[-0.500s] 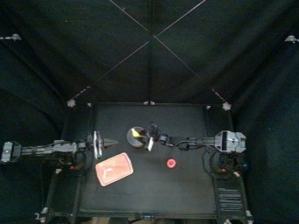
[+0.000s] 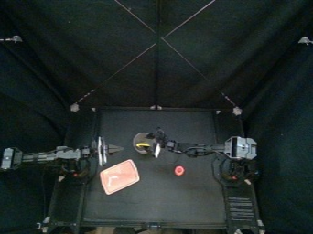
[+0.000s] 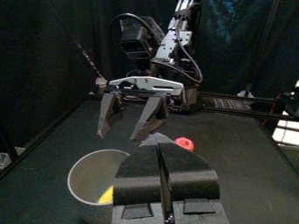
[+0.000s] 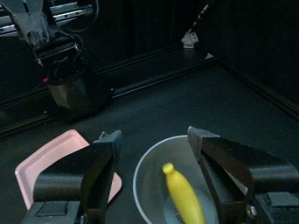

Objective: Pick the banana then place it in the grey bowl
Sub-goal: Drop banana in the grey bowl and return to neutral

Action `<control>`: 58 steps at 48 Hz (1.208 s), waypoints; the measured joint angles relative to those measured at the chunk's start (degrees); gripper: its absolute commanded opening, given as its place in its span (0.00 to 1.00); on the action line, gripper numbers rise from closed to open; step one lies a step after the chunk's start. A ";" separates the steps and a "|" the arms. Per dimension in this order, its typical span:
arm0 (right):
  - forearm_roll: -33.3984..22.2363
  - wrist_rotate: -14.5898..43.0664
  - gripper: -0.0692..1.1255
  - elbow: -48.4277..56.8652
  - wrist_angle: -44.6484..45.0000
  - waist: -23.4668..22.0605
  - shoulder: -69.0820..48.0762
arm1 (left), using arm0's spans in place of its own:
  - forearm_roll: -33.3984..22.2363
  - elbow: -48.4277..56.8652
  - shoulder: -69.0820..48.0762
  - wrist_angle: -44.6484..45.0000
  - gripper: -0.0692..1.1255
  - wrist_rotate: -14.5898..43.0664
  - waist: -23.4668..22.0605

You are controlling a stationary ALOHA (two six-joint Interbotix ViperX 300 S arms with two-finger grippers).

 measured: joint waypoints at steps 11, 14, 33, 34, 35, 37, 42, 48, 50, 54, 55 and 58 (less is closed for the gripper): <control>0.09 0.00 0.85 7.12 -1.23 2.02 -8.00 | 0.00 0.00 0.00 0.09 0.08 -0.09 0.00; 0.00 -0.09 0.85 9.49 -2.02 2.64 -10.90 | 0.00 0.00 0.00 0.09 0.08 -0.09 0.00; -0.53 -0.26 0.85 26.19 -3.16 3.78 -25.93 | 0.00 0.18 0.00 0.00 0.08 0.00 0.26; -0.79 -0.35 0.85 26.63 -3.16 3.78 -26.46 | 0.00 0.18 0.00 0.00 0.08 0.00 0.26; -0.88 -0.44 0.85 27.07 -3.16 3.78 -26.89 | 0.00 0.18 0.00 0.00 0.08 0.00 0.26; -1.23 -0.44 0.85 27.77 -3.16 3.78 -27.95 | 0.00 0.18 0.00 0.00 0.08 0.00 0.26; -2.20 -0.35 0.85 28.65 -3.16 3.78 -29.27 | 0.00 0.26 0.00 0.00 0.08 0.00 0.26; -3.16 -0.44 0.85 29.09 -3.16 3.78 -29.62 | 0.00 0.35 0.00 0.00 0.08 0.00 0.35; -3.16 -0.44 0.85 29.09 -3.16 3.78 -29.62 | 0.00 0.35 0.00 0.00 0.08 0.00 0.35; -3.25 -0.18 0.85 29.18 -3.16 3.78 -29.71 | 0.00 0.44 0.00 0.09 0.08 0.00 0.35; -3.25 -0.18 0.85 29.18 -3.16 3.78 -29.62 | 0.00 0.44 0.00 0.00 0.08 0.00 0.35; -3.25 -0.18 0.85 29.09 -3.16 3.78 -29.62 | 0.00 0.44 0.00 0.00 0.08 0.00 0.35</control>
